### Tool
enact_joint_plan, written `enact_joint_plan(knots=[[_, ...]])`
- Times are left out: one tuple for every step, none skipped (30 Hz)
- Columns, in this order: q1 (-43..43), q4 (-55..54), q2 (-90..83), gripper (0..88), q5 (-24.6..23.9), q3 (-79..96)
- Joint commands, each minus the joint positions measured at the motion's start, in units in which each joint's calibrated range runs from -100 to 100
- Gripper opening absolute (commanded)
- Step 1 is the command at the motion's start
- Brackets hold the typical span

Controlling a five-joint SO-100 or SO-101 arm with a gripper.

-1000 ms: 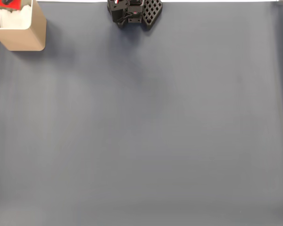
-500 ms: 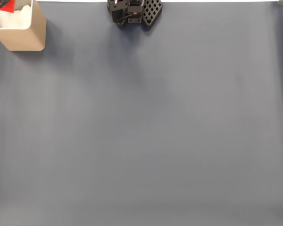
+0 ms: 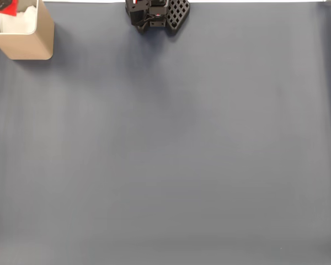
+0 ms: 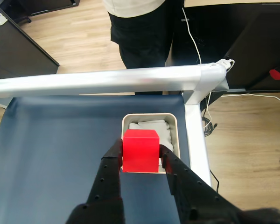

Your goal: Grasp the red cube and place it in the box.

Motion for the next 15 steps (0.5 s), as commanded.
enact_joint_plan(knots=[[0.95,-2.15,-1.51,0.0,-0.05,0.61],[1.02,-2.47,-1.77,0.0,-0.05,1.25],[1.09,-2.72,-2.11,0.0,0.0,1.88],[1.16,-2.88,-2.29,0.0,0.0,2.43],[1.23,-3.05,-2.46,0.0,0.0,2.8],[1.31,-3.05,-2.55,0.0,0.0,2.89],[1.38,-3.05,-2.55,0.0,-0.05,2.89],[1.45,-3.13,-2.55,0.0,-0.1,2.89],[1.52,-3.21,-2.55,0.0,-0.1,2.89],[1.59,-3.29,-2.55,0.0,-0.15,2.89],[1.66,-3.38,-2.55,0.0,-0.15,2.89],[1.73,-3.46,-2.46,0.0,-0.15,2.89],[1.73,-3.54,-2.46,0.0,-0.15,2.89],[1.8,-3.62,-2.37,0.0,-0.15,2.89],[1.8,-3.7,-2.37,0.0,-0.15,2.89]])
